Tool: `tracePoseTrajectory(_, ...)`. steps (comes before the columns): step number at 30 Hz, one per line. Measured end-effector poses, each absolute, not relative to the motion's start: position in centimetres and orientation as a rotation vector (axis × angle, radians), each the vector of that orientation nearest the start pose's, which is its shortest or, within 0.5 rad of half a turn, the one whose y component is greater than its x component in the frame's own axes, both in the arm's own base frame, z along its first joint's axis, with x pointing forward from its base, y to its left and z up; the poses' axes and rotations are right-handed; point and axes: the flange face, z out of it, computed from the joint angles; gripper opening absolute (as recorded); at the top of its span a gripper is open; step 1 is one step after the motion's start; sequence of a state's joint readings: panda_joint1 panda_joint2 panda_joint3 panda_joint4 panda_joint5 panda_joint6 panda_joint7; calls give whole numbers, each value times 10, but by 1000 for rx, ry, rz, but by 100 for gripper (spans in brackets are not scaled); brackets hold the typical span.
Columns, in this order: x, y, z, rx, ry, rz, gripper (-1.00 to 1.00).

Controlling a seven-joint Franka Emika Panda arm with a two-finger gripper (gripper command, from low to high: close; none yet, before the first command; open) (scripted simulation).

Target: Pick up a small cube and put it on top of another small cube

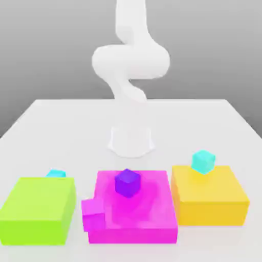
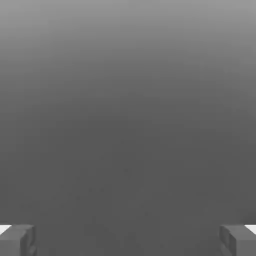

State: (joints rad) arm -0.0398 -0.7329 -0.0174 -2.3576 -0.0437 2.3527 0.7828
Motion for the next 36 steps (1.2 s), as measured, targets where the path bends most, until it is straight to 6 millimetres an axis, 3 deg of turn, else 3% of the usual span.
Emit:
tracePoseTrajectory(5,406,-85,560,-2654,1222,-862,0)
tracePoseTrajectory(10,402,-147,458,-2750,1339,-683,0)
tracePoseTrajectory(16,356,-208,342,-2800,1457,-421,0)
tracePoseTrajectory(22,279,-235,241,-2771,1539,-148,0)
tracePoseTrajectory(25,240,-235,200,-2732,1563,-31,0)
tracePoseTrajectory(33,230,-236,134,-2725,1572,-1,0)
tracePoseTrajectory(34,229,-235,128,-2724,1571,0,-100)
tracePoseTrajectory(36,229,-235,128,-2724,1571,0,-100)
